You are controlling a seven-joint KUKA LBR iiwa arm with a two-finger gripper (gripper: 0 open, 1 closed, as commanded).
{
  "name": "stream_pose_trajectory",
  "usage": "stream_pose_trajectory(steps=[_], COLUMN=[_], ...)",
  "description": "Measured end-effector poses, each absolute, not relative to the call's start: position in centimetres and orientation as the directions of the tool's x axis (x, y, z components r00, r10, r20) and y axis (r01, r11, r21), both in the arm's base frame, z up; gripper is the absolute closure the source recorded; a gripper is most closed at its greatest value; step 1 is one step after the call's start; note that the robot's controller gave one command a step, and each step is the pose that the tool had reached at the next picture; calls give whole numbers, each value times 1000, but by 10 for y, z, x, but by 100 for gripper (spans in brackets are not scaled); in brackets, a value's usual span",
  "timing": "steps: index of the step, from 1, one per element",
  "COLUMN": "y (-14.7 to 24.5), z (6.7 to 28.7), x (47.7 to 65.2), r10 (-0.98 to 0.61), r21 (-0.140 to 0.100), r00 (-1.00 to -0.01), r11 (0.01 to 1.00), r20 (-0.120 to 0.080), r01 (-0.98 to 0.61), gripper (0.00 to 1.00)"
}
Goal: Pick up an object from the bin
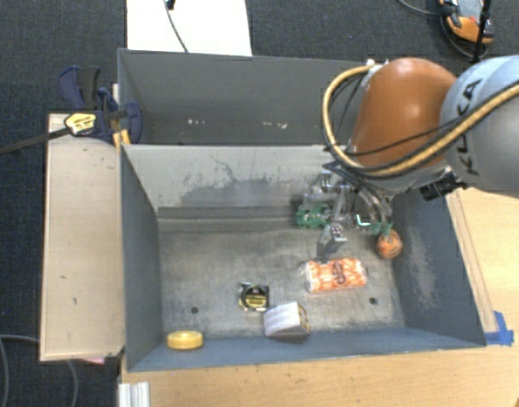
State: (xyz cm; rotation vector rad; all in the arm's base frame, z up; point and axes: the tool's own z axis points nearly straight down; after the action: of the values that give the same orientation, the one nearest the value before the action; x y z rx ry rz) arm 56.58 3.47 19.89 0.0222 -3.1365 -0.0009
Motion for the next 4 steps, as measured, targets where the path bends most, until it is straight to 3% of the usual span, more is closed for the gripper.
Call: stream_pose_trajectory(steps=[1,2,3,4], y=[34,4,-46,-20], z=[203,152,158,155], x=[567,555,549,538], r10=[-13,-104,-215,-216], r21=[1,0,1,0], r00=[-1000,-995,-977,-976], r11=[1000,995,977,976], r20=[-3,-6,1,-2], r01=[-13,-104,-215,-216], gripper=[0,0,0,0])
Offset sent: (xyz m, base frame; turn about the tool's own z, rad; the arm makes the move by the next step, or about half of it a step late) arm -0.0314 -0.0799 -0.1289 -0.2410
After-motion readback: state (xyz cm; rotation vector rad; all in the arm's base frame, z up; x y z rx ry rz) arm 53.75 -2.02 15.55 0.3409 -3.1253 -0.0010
